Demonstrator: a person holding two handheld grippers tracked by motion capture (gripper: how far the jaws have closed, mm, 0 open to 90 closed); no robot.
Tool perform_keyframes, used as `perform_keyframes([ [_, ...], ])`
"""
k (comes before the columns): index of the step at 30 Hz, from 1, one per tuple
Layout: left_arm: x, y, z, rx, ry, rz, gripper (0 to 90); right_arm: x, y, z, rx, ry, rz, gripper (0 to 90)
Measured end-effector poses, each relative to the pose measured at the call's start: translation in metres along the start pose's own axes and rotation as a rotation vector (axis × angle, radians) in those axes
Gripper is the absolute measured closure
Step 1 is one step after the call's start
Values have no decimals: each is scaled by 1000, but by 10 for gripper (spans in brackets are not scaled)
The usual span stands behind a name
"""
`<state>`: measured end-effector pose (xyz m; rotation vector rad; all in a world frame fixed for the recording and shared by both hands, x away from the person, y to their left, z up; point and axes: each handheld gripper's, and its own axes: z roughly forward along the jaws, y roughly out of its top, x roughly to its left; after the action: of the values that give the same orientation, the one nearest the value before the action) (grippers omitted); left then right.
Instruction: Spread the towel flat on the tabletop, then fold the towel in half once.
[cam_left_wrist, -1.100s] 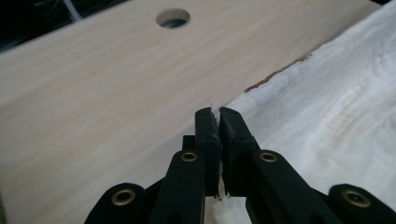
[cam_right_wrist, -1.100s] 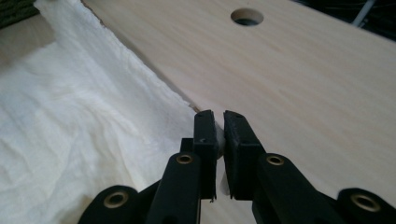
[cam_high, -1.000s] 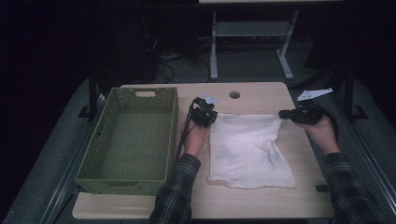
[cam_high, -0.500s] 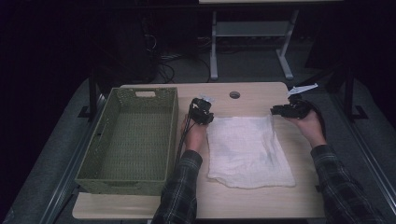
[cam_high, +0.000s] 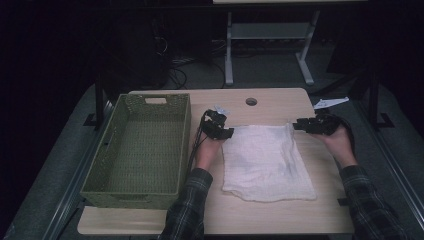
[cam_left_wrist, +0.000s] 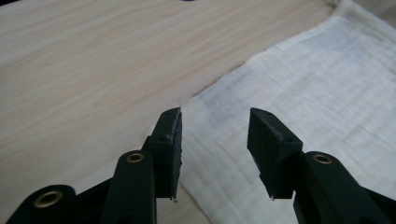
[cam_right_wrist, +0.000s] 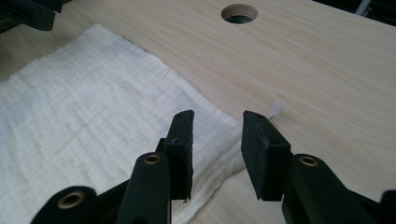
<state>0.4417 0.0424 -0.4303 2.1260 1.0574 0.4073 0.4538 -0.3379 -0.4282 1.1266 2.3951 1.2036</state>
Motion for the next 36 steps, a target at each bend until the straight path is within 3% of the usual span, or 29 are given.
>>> perform_keyframes([
  [6, -2, -6, -3, -5, 2, 2, 526, 3, -6, -2, 0, -8, -13, 636],
  [10, 2, -9, 3, -2, 18, -14, 526, -5, -6, 6, 13, -23, 12, 637],
  [17, 15, -13, 17, -10, 97, -39, 526, -22, -6, 21, 20, -61, 52, 639],
  [27, 22, -14, 34, 20, 123, -52, 516, -35, -12, 44, 22, -64, 116, 643],
  [31, 25, -15, 38, 27, 128, -60, 516, -33, -14, 55, 36, -71, 108, 669],
  [36, 27, -15, 43, 16, 137, -61, 518, -28, -14, 57, 43, -107, 44, 794],
])
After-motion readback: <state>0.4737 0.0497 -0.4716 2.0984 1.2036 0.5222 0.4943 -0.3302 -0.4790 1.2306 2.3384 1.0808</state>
